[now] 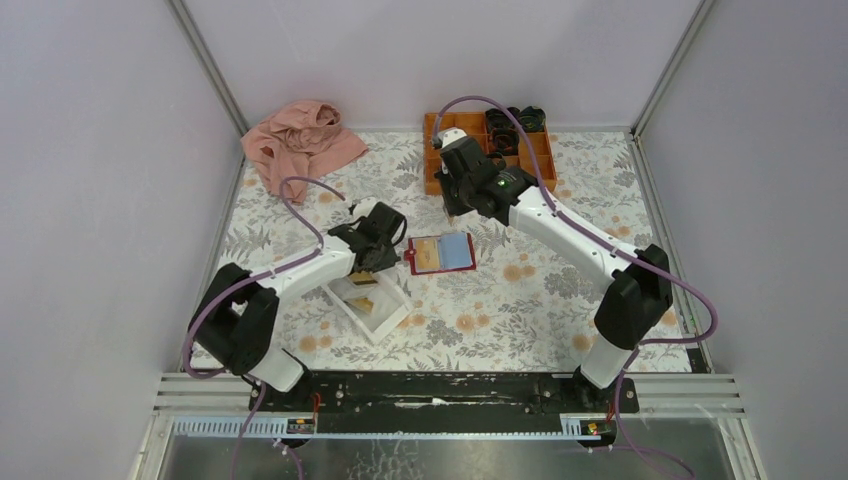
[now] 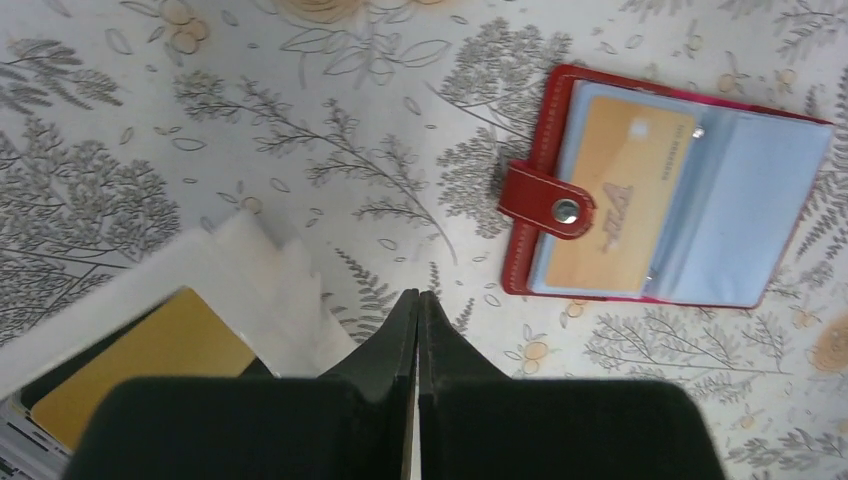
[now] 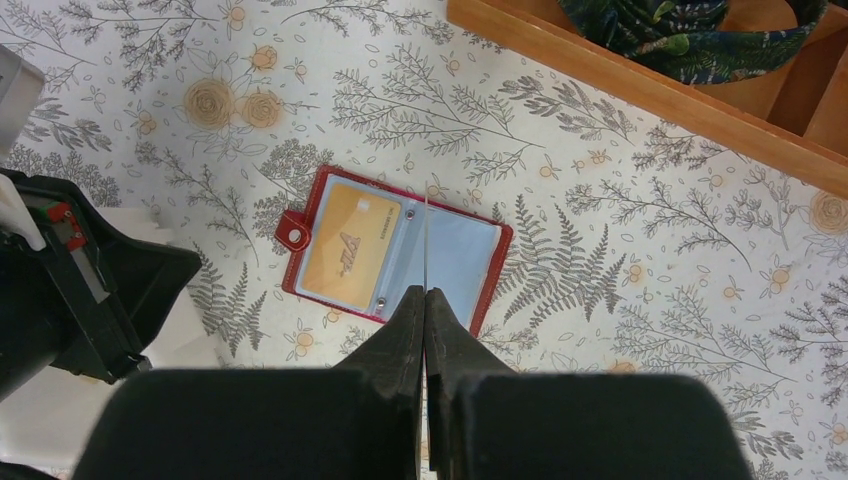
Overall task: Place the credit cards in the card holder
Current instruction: Move the storage box to the center of the board.
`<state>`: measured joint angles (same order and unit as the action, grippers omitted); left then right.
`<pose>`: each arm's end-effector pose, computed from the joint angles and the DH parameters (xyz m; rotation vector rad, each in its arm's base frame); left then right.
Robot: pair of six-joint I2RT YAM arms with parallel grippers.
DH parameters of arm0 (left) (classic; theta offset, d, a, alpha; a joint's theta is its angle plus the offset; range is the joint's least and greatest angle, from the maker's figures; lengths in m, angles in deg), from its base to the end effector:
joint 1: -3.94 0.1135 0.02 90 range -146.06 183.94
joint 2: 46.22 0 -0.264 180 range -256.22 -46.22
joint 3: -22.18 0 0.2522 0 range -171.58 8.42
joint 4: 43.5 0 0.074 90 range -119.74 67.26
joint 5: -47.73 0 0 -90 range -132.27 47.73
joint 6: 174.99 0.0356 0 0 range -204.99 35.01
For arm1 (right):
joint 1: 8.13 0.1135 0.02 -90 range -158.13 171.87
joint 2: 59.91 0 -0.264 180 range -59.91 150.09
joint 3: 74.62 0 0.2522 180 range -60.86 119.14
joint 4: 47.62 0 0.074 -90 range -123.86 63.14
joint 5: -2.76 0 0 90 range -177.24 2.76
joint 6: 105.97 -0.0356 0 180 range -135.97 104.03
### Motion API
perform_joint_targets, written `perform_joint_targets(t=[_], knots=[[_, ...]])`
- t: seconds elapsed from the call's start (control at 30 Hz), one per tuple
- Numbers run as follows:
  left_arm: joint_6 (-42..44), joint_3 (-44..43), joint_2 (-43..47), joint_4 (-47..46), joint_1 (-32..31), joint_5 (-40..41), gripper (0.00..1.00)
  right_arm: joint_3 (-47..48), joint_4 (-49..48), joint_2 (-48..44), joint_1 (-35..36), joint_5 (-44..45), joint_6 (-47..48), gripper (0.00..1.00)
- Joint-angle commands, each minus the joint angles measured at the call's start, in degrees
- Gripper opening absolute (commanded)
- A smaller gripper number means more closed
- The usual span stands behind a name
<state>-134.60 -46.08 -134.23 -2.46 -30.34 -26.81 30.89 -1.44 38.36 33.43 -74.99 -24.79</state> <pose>0.2541 -0.1617 0.1976 -0.4346 2.5452 -0.1889 0.2989 0.2549 0.3382 -0.5211 2.1814 0.2378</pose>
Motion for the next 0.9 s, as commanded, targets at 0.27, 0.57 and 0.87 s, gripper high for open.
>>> perform_joint_targets(t=[0.27,0.57,0.87], knots=[[-1.1,6.2,5.0,3.0,5.2,3.4,0.00,1.5,-1.8,-0.5,-0.6,-2.8,-0.4,0.00],[1.3,-2.9,1.5,-6.3,5.0,-3.9,0.13,-8.0,-5.6,-5.2,-6.2,-8.2,-4.1,0.00],[3.7,-10.4,-4.5,-16.5,3.9,-13.2,0.44,-12.0,-5.4,-9.3,-10.4,-23.8,-4.2,0.00]])
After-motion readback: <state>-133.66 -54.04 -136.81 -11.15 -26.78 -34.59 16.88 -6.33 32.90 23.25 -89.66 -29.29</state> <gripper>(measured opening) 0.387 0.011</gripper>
